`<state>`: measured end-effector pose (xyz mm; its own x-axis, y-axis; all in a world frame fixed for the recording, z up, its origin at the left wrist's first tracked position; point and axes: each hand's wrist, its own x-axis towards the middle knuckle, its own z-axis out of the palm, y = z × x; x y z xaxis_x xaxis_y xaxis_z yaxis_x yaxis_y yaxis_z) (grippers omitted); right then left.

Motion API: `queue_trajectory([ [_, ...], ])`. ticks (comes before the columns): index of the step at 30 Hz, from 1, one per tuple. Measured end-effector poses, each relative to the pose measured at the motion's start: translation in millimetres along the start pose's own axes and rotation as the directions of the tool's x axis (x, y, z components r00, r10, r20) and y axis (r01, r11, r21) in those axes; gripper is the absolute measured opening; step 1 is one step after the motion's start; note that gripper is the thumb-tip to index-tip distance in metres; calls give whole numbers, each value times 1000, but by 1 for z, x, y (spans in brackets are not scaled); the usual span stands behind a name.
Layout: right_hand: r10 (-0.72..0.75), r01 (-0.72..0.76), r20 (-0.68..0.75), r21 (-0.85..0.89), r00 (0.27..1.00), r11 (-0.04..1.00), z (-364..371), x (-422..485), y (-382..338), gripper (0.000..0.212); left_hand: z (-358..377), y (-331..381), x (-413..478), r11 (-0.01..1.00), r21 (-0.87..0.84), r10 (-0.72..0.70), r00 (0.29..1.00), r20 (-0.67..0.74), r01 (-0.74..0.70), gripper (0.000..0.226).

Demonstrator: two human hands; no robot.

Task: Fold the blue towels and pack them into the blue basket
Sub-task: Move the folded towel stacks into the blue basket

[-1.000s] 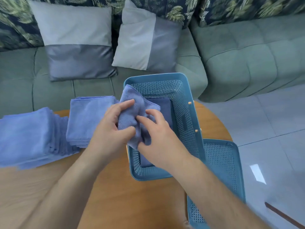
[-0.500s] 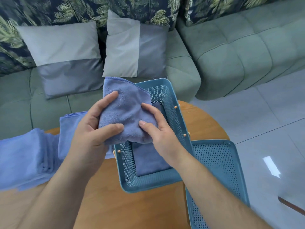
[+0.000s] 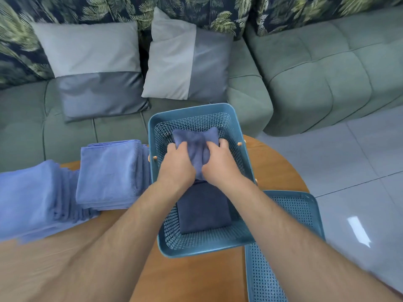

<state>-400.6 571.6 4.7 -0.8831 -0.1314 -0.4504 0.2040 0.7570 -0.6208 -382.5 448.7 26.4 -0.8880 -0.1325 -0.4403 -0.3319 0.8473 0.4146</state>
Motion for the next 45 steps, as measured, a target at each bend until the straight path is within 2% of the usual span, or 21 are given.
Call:
queue_trajectory([
  [3, -7, 6, -16, -37, 1000, 999, 13, 26, 4, 49, 13, -4, 26, 999, -5, -48, 998, -28, 47, 38],
  [5, -13, 12, -1, -175, 1000, 984, 25, 39, 10, 47, 24, -11, 38, 996, 23, -83, 996, -37, 84, 42],
  [8, 82, -83, -16, -325, 997, 942, 37, 49, 17, 38, 39, -17, 50, 968, 207, -138, 990, -18, 139, 41],
  [9, 130, -126, -11, -346, 991, 930, 40, 50, 19, 43, 42, -16, 50, 945, 299, -134, 991, -21, 134, 39],
  [10, 127, -121, -17, -440, 992, 890, 41, 50, 20, 52, 44, -15, 50, 917, 381, -107, 994, -39, 114, 38],
  [11, 78, -98, -58, -542, 995, 835, 40, 48, 18, 59, 44, -14, 49, 894, 440, -64, 996, -59, 83, 36],
  [13, -163, 35, -139, -649, 977, 760, 36, 43, 13, 58, 44, -13, 47, 848, 529, 78, 994, -76, -26, 36],
  [15, -261, 160, -53, -667, 964, 728, 36, 40, 14, 61, 43, -13, 45, 799, 584, 172, 985, 11, -146, 40],
  [16, -213, 194, 48, -643, 976, 741, 38, 41, 18, 70, 43, -14, 45, 797, 580, 165, 985, 58, -167, 43],
  [18, -13, 158, 233, -618, 972, 771, 42, 43, 25, 80, 42, -15, 46, 801, 580, 106, 988, 109, -150, 46],
  [20, 79, 121, 278, -635, 957, 763, 48, 49, 34, 71, 39, -12, 49, 788, 598, 64, 986, 156, -146, 50],
  [23, 79, 135, 293, -644, 953, 753, 44, 49, 30, 74, 33, -6, 47, 773, 614, 44, 978, 202, -162, 56],
  [25, 30, 158, 288, -607, 957, 779, 33, 39, 25, 75, 27, -3, 39, 790, 589, 100, 984, 148, -169, 57],
  [27, -61, 181, 227, -558, 972, 810, 21, 21, 21, 70, 15, -6, 22, 811, 542, 241, 970, 34, -221, 53],
  [29, -151, 185, 107, -520, 983, 834, 12, -6, 17, 64, 1, -17, 2, 809, 466, 454, 885, -108, -358, 50],
  [31, -225, 207, 19, -474, 974, 856, 9, -37, 8, 61, -12, -34, -20, 831, 363, 524, 813, -254, -422, 51],
  [33, -311, 251, -75, -430, 947, 867, 15, -64, -6, 58, -26, -54, -43, 864, 304, 496, 788, -366, -402, 49],
  [37, -469, 381, -274, -320, 839, 868, 40, -96, -53, 51, -51, -93, -78, 940, 157, 341, 788, -513, -304, 41],
  [41, -560, 520, -238, -215, 793, 827, 75, -108, -106, 49, -56, -150, -89, 972, 157, 228, 844, -485, -173, 46],
  [43, -567, 527, -159, -235, 808, 817, 97, -106, -122, 45, -58, -175, -90, 995, 91, 79, 892, -445, -43, 50],
  [45, -517, 479, -68, -289, 853, 829, 114, -100, -133, 42, -59, -191, -86, 997, 17, -61, 931, -359, 72, 49],
])
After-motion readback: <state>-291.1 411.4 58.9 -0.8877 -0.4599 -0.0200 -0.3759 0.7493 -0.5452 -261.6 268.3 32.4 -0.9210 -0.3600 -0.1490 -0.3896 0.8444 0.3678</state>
